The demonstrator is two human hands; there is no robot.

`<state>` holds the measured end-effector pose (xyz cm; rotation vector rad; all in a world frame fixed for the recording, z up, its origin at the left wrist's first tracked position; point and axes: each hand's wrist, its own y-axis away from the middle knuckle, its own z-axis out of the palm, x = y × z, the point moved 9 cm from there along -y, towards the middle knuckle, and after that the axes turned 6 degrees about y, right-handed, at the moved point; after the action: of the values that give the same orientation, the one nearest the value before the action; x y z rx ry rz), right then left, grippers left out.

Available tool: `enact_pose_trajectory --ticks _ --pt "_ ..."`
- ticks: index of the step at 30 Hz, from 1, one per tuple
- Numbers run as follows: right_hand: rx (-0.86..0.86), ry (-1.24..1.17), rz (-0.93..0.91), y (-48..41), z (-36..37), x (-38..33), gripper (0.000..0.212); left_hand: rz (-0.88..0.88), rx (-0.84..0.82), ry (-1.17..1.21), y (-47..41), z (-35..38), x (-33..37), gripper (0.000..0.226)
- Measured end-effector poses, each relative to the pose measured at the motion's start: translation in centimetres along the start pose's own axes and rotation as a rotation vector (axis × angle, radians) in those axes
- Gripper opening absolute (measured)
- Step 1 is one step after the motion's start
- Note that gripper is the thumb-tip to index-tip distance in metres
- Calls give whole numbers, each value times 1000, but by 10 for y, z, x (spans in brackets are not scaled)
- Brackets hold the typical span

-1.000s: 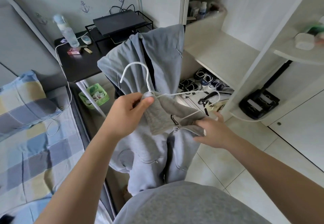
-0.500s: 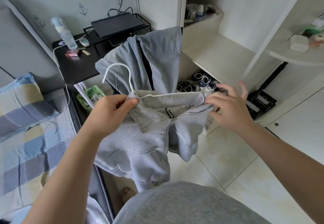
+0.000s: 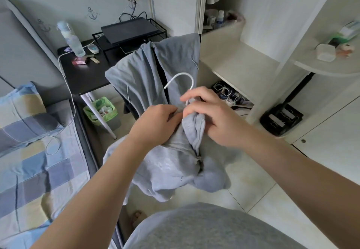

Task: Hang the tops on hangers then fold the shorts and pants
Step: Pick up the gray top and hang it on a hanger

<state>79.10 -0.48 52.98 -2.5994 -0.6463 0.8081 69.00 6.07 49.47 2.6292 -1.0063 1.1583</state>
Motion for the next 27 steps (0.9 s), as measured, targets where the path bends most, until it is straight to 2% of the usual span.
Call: enact_pose_trajectory --ticks 3,6,9,12,16,19,21,23,25,27 --pt "-51 -105 95 4 5 10 35 22 -33 49 1 -1 4 46" --pt "-45 -42 88 11 6 10 32 21 -55 108 4 -2 1 36" --pt "88 13 110 21 2 8 29 31 -60 117 6 -4 -1 23" --pt "234 -4 263 32 -10 25 25 50 -18 160 6 -13 -5 27" --pt "56 -126 533 32 8 48 17 127 14 96 9 -6 7 19" --pt "4 -258 614 27 22 49 19 165 12 85 7 0 14 17" --pt "19 -464 672 26 26 51 14 118 56 40 5 -2 8 17" --pt "20 -669 700 27 27 52 15 15 251 31 11 -15 -2 18" --pt "-11 -808 710 29 30 52 19 -140 405 157 23 -22 -16 22" --pt "-52 -914 717 32 34 50 23 -339 258 304 29 0 -34 38"
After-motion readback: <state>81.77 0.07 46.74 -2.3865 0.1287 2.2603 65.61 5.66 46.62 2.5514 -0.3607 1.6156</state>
